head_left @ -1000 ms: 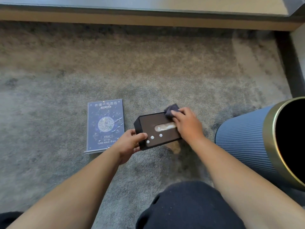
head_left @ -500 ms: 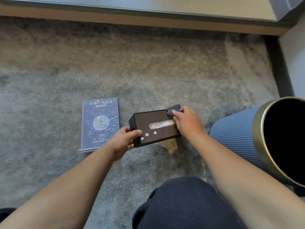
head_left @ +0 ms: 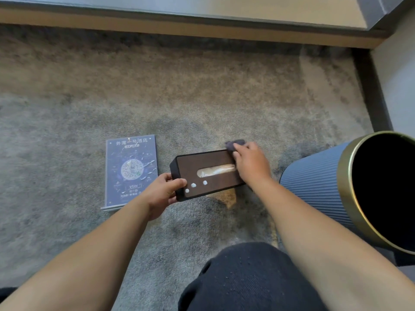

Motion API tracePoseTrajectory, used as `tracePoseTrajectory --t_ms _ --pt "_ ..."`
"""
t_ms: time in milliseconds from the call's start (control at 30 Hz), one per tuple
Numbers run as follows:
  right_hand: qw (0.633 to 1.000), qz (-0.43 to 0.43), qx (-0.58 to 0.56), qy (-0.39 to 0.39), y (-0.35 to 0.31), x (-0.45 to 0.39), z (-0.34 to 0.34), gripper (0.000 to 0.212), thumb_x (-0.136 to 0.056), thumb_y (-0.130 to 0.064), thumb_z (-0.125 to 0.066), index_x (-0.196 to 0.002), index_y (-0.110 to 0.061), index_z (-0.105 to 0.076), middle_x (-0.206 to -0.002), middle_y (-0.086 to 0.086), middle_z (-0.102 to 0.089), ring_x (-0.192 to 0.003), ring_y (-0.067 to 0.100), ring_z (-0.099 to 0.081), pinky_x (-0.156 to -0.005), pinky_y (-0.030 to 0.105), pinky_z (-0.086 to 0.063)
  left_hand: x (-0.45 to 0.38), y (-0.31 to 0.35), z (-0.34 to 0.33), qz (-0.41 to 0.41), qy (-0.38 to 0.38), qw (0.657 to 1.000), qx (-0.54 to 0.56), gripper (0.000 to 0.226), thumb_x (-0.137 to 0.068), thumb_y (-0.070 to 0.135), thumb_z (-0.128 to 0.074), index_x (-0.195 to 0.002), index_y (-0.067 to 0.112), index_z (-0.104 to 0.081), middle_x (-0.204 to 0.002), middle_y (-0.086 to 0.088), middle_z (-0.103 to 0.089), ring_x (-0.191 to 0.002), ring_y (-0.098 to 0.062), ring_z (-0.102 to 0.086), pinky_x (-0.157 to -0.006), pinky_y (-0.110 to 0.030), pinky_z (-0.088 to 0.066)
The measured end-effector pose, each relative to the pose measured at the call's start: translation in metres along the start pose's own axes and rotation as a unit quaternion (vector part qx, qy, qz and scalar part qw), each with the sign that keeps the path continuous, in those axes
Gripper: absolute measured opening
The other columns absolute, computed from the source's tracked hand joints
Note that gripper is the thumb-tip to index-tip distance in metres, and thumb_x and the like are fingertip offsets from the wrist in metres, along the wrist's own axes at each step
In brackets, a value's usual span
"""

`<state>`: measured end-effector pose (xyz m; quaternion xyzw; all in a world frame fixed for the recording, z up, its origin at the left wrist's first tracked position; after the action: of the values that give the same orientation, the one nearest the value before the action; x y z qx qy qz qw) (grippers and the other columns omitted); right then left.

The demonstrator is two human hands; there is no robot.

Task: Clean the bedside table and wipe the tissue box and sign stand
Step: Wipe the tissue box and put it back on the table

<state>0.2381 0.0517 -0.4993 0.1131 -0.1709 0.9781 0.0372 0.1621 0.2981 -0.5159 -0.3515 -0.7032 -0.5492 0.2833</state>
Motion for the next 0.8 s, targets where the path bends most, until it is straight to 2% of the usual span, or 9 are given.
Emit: tracePoseTrajectory --t_ms 67,100,133,200,300,367,467,600,800 --pt "0.995 0.102 0.007 0.002 -0.031 0.008 -0.011 0.024 -0.093 -0.031 -0.051 -0.116 -0.025 -0.057 -0.114 0.005 -0.051 -0.102 0.026 -0.048 -0.072 0.036 -0.044 -0.002 -0.002 0.002 0.003 0.003 1.000 0.004 0.038 -0.088 0.011 -0.064 -0.122 0.005 -0.049 -0.119 -0.018 -0.066 -0.103 -0.028 -0.068 -0.077 -0.033 -0.055" --pt "0.993 0.118 0.017 0.004 -0.031 0.012 -0.014 0.026 -0.093 -0.030 -0.051 -0.119 -0.026 -0.056 -0.116 0.005 -0.051 -0.103 0.026 -0.048 -0.072 0.037 -0.044 -0.002 -0.003 0.003 0.005 0.002 1.000 0.008 0.035 -0.088 0.011 -0.064 -0.120 0.006 -0.050 -0.118 -0.018 -0.067 -0.102 -0.028 -0.068 -0.076 -0.033 -0.055" --pt "0.995 0.101 0.026 0.006 -0.020 0.013 -0.014 0.028 -0.094 -0.030 -0.050 -0.122 -0.028 -0.054 -0.118 0.005 -0.050 -0.104 0.027 -0.047 -0.071 0.037 -0.044 -0.002 -0.004 0.003 0.005 0.000 1.000 0.013 0.032 -0.088 0.011 -0.065 -0.117 0.007 -0.052 -0.117 -0.017 -0.068 -0.101 -0.027 -0.069 -0.076 -0.033 -0.056" --pt "1.000 0.009 0.029 0.004 0.015 0.011 -0.008 0.028 -0.097 -0.032 -0.044 -0.124 -0.029 -0.051 -0.119 0.005 -0.048 -0.105 0.028 -0.047 -0.070 0.036 -0.040 -0.001 -0.003 0.003 0.000 -0.002 1.000 0.016 0.029 -0.088 0.011 -0.065 -0.114 0.008 -0.054 -0.114 -0.016 -0.069 -0.099 -0.026 -0.070 -0.075 -0.032 -0.057" --pt "0.996 -0.062 0.052 -0.030 0.042 0.006 -0.003 0.023 -0.098 -0.031 -0.042 -0.116 -0.022 -0.053 -0.112 0.008 -0.047 -0.101 0.030 -0.048 -0.072 0.038 -0.040 0.001 0.000 0.001 0.002 0.000 1.000 0.012 0.032 -0.088 0.013 -0.065 -0.117 0.008 -0.053 -0.114 -0.015 -0.069 -0.097 -0.024 -0.071 -0.072 -0.031 -0.056" --pt "0.997 -0.060 0.035 -0.036 0.036 0.003 -0.003 0.025 -0.097 -0.032 -0.042 -0.118 -0.023 -0.053 -0.113 0.007 -0.046 -0.102 0.029 -0.047 -0.075 0.038 -0.041 0.001 0.001 -0.001 0.017 -0.006 1.000 0.021 0.039 -0.089 0.022 -0.065 -0.123 0.010 -0.051 -0.114 -0.012 -0.070 -0.098 -0.025 -0.070 -0.073 -0.033 -0.057" --pt "0.999 -0.031 0.026 -0.029 0.029 0.004 -0.007 0.033 -0.098 -0.029 -0.043 -0.131 -0.026 -0.048 -0.122 0.008 -0.044 -0.108 0.029 -0.045 -0.075 0.035 -0.038 -0.002 -0.001 -0.003 0.034 -0.010 0.999 0.018 0.039 -0.090 0.035 -0.063 -0.122 0.015 -0.055 -0.113 -0.008 -0.071 -0.098 -0.026 -0.071 -0.076 -0.038 -0.058" --pt "0.999 -0.030 0.021 -0.030 0.032 0.021 -0.007 0.036 -0.098 -0.026 -0.042 -0.134 -0.026 -0.047 -0.122 0.009 -0.045 -0.108 0.030 -0.044 -0.077 0.036 -0.040 -0.005 -0.001 -0.001 0.024 0.013 1.000 -0.006 0.043 -0.089 0.034 -0.065 -0.123 0.010 -0.054 -0.115 -0.012 -0.070 -0.093 -0.028 -0.072 -0.072 -0.039 -0.058" --pt "0.997 -0.068 0.043 -0.017 0.029 0.101 -0.009 0.039 -0.097 -0.020 -0.044 -0.136 -0.024 -0.044 -0.119 0.008 -0.045 -0.104 0.028 -0.046 -0.075 0.039 -0.047 -0.008 0.008 0.000 0.016 0.020 0.999 -0.032 0.046 -0.088 0.034 -0.065 -0.124 0.007 -0.052 -0.114 -0.013 -0.070 -0.089 -0.028 -0.072 -0.069 -0.039 -0.058"
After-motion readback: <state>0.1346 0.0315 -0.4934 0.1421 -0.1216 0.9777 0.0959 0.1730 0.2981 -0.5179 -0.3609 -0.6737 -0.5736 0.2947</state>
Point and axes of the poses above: each hand's wrist, its own x-axis away from the middle knuckle, its own z-axis out of the back of the hand, y = z × x, the point moved 4 cm from there along -x, towards the middle knuckle
